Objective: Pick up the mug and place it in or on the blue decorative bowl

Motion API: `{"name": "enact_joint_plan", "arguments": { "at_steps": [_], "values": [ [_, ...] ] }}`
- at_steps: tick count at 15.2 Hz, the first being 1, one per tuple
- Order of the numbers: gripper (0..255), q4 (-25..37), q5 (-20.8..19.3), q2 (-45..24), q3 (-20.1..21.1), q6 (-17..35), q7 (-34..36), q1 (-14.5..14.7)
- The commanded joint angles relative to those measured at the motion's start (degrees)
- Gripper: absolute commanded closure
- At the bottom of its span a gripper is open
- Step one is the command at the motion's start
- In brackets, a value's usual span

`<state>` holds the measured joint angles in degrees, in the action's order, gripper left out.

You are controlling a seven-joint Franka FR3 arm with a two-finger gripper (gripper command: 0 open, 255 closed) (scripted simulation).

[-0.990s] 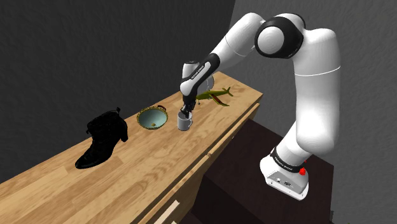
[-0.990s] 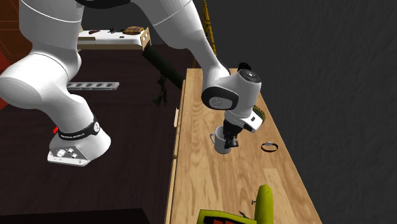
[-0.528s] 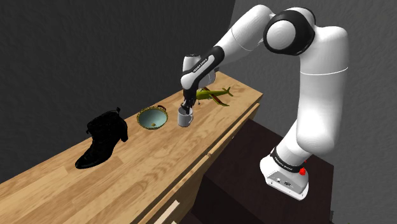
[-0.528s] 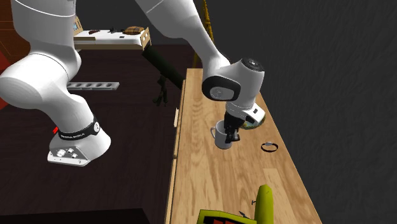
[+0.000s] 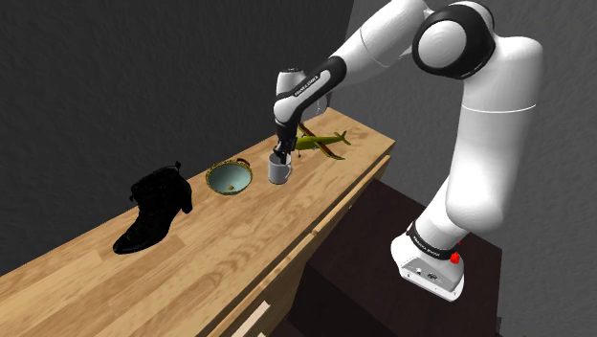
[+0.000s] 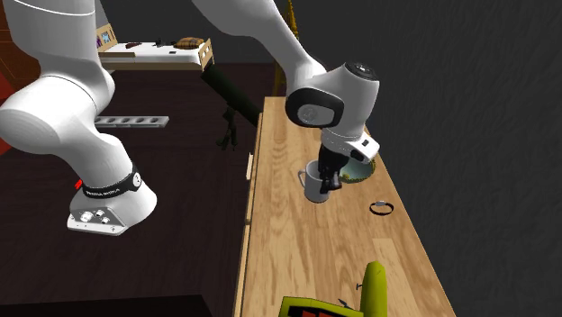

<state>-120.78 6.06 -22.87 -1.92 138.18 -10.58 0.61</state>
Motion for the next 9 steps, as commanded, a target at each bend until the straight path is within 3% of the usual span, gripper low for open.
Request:
{"name": "enact_joint_plan", "arguments": {
  "at_steps": [1,9],
  "values": [
    [255,0.3,-0.2,1.1,0.0,-1.3,0.3,0.1],
    [255,0.8,-0.8,5.6,-0.3,-6.4,0.9,0.3]
  ]
}}
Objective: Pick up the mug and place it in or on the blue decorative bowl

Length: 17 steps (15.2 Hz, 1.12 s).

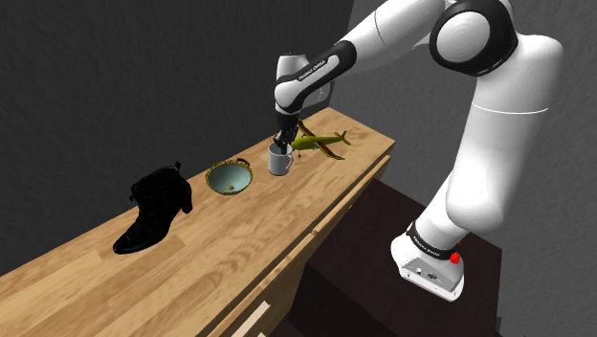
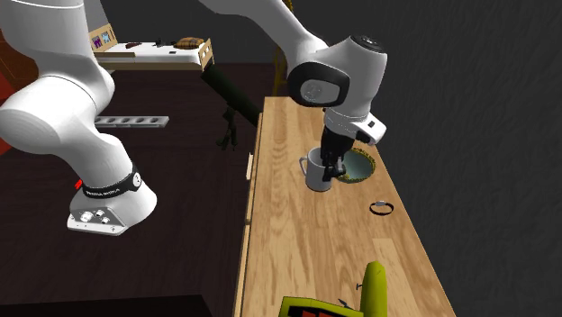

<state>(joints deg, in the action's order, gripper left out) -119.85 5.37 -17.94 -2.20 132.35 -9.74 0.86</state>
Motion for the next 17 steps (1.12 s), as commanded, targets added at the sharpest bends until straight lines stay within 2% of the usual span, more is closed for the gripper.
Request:
{"name": "enact_joint_plan", "arguments": {
  "at_steps": [1,7,17],
  "values": [
    [255,0.0,-0.1,1.2,-0.1,-1.2,0.2,0.0],
    [255,0.9,-0.5,4.0,-0.2,-4.9,0.6,0.1],
    [255,24.1,-1.1,-9.4,2.8,-14.1,10.1,5.8]
  ]
}}
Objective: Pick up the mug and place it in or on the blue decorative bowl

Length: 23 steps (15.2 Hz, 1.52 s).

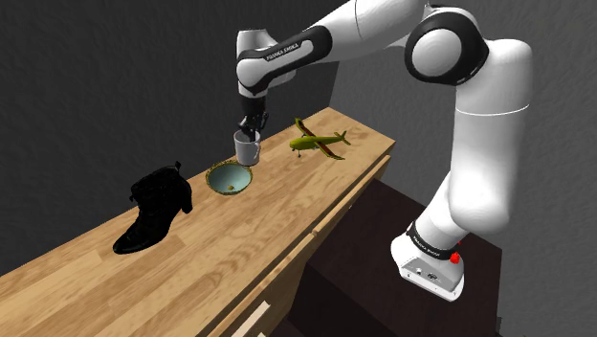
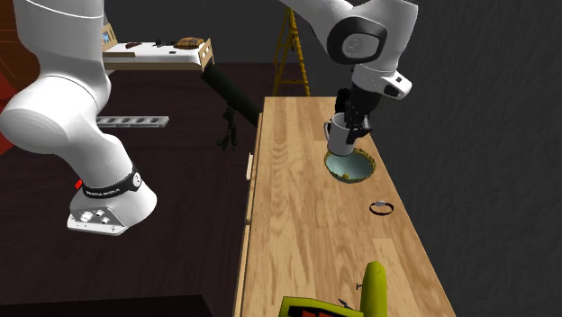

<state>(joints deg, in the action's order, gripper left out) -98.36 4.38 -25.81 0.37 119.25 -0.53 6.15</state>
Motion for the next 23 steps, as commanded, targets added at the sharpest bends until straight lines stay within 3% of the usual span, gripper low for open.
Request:
{"name": "enact_joint_plan", "arguments": {
  "at_steps": [1,4,23],
  "values": [
    [255,5.5,-0.2,-3.1,0.4,-2.2,1.7,1.1],
    [255,14.0,-0.5,-8.0,0.8,-5.8,3.9,2.6],
    [255,11.0,-0.3,-14.8,0.9,4.1,3.2,2.6]
  ]
}}
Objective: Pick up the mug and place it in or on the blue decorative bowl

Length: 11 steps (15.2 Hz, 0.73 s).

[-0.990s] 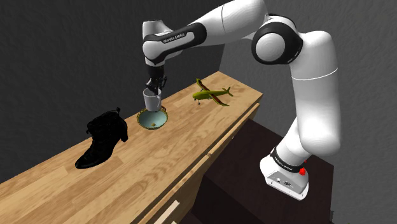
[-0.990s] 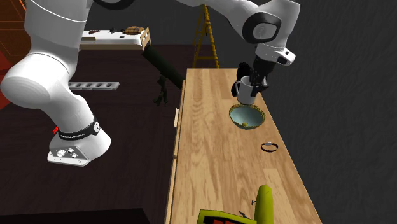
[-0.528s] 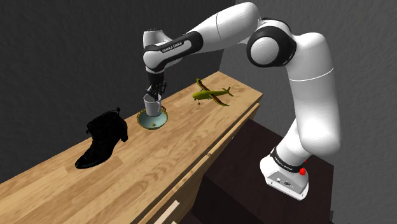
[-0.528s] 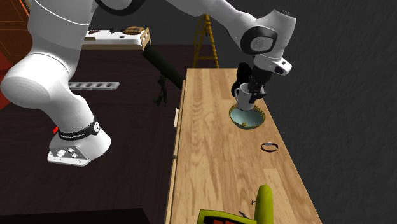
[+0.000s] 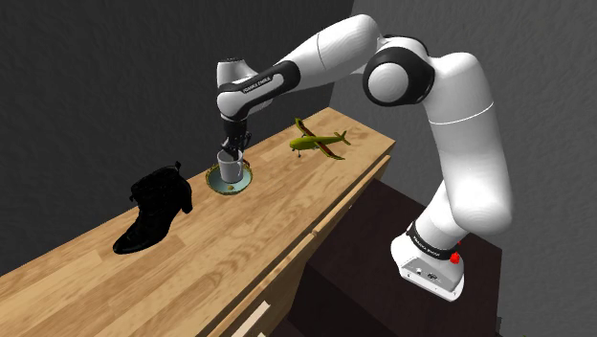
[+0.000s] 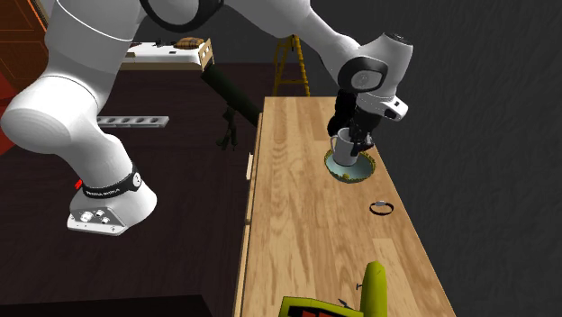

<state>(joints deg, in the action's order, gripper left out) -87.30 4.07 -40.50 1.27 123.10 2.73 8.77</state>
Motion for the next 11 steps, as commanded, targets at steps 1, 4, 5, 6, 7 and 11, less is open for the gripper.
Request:
{"name": "enact_joint_plan", "arguments": {
  "at_steps": [1,4,5,6,7,11],
  "values": [
    [255,0.0,0.0,-0.1,0.0,0.2,0.0,0.0],
    [255,0.0,0.0,-0.1,0.0,0.2,0.0,0.0],
    [255,0.0,0.0,-0.1,0.0,0.2,0.0,0.0],
    [255,0.0,0.0,-0.1,0.0,0.2,0.0,0.0],
    [0,-0.1,0.0,-0.1,0.0,0.2,0.0,0.0],
    [0,0.0,0.0,-0.1,0.0,0.2,0.0,0.0]
  ]
}}
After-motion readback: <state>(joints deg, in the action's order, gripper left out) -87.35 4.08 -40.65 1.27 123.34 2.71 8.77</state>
